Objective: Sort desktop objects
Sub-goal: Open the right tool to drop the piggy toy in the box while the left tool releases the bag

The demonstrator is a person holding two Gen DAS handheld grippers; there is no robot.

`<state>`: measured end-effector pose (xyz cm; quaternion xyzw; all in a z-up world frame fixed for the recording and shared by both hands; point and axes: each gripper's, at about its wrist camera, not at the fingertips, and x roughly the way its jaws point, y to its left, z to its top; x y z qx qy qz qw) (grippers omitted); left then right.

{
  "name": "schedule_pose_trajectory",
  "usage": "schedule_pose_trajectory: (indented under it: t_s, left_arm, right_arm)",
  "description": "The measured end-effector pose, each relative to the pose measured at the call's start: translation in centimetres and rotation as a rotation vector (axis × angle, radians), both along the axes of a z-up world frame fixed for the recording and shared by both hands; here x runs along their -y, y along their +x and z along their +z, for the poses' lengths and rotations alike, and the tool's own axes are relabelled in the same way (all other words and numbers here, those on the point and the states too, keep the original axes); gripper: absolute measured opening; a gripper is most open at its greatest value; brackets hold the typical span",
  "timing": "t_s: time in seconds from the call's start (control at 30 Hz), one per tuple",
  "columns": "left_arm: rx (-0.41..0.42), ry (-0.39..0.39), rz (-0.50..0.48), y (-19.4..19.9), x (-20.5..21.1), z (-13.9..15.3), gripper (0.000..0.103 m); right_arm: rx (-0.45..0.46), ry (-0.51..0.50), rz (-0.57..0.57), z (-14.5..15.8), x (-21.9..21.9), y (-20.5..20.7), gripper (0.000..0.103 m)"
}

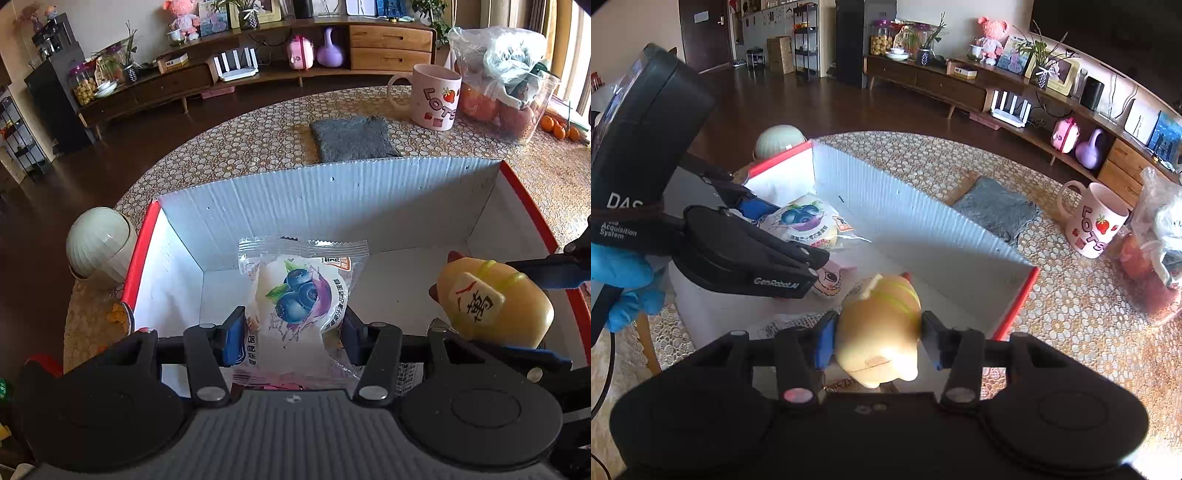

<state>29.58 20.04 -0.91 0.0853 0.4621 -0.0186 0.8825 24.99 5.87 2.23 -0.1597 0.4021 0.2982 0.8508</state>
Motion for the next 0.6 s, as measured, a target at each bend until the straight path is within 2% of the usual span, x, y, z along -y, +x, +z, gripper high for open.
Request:
schedule_pose_trajectory:
  t_s: [0.33, 0.5, 0.6]
  left_arm:
    - [-0.061, 0.036, -0.019, 1.5, 0.9, -0.9, 0.052]
    - [-0.072, 0.029, -0.031, 1.5, 1.5, -0.9, 0.053]
    - [-0.066, 0.027, -0.035, 1.3, 2.0, -0.8, 0.060]
  right_arm:
    - [-0.039, -0.027, -0.011, -2.0, -0.9, 0.8, 0.048]
    - [-0.057, -0.031, -0.007, -2.3, -0.7, 0.7, 0.050]
    - [-0.057, -0.027, -0.003, -2.2, -0.4, 0.5, 0.061]
